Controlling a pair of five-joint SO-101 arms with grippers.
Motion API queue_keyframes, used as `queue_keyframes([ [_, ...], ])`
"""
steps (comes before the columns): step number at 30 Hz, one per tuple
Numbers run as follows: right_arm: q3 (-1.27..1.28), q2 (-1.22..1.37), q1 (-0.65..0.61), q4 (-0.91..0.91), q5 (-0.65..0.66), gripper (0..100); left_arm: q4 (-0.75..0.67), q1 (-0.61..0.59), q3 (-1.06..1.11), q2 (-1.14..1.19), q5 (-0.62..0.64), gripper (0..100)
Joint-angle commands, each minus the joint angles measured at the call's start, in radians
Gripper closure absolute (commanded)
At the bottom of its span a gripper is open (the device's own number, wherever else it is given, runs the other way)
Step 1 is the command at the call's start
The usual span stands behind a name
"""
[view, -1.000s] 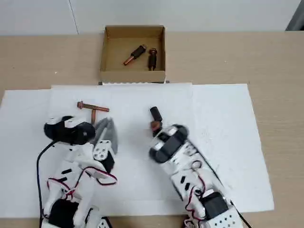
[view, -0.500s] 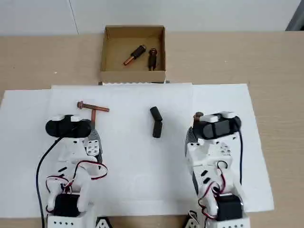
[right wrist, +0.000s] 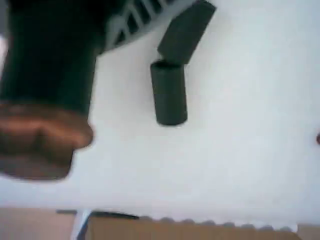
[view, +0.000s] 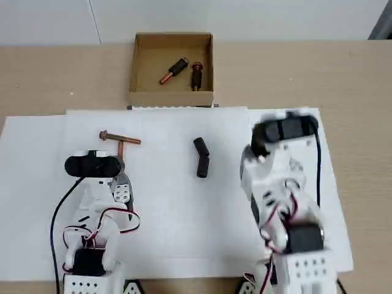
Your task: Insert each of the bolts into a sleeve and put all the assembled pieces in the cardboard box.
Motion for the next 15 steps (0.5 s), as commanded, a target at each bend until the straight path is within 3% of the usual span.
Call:
queue_keyframes([
  [1, -0.166, 0.183, -0.001, -0.122, -0.002, 99.5, -0.008, 0.003, -0.004, -0.008, -0.003, 100],
  [15, -0.606, 0.885, -0.030, -0.444, 0.229, 99.5, -0.008, 0.003, -0.004, -0.008, -0.003, 100],
])
